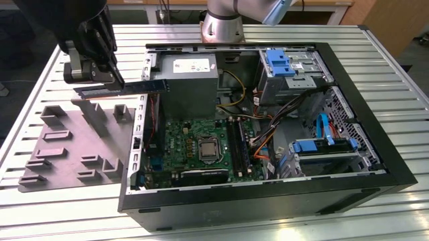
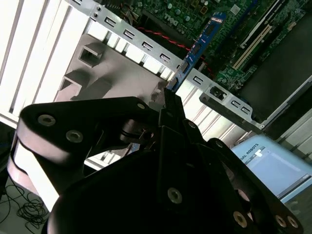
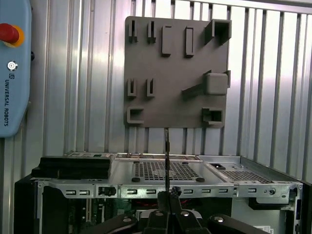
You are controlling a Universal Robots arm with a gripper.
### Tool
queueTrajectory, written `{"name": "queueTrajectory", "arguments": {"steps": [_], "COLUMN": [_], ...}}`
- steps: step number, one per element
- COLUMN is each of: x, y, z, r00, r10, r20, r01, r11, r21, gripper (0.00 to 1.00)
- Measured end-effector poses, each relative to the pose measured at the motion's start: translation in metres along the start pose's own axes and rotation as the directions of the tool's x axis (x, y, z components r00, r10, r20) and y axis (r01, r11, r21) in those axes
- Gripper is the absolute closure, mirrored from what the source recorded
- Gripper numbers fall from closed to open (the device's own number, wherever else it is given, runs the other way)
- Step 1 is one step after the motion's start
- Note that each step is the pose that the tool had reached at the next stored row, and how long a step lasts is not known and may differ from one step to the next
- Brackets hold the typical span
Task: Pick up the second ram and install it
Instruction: 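Pick up the second ram and move it above second insertion slot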
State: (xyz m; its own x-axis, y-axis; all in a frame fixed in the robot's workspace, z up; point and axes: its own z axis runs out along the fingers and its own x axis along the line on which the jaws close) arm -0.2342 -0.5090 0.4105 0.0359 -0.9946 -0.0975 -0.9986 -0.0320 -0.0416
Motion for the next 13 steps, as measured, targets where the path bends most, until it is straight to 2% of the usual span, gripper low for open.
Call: {"name": "queueTrajectory", "arguments": {"steps": [13], "x": [0.0006], "y": [-0.0164], "z": [0.0006], "r00": [1.0000], "r10": [0.000], "r20": [-0.0001], "r01": [0.000], "r11": [1.0000], "r21": [-0.0001], "gripper": [0.88]}}
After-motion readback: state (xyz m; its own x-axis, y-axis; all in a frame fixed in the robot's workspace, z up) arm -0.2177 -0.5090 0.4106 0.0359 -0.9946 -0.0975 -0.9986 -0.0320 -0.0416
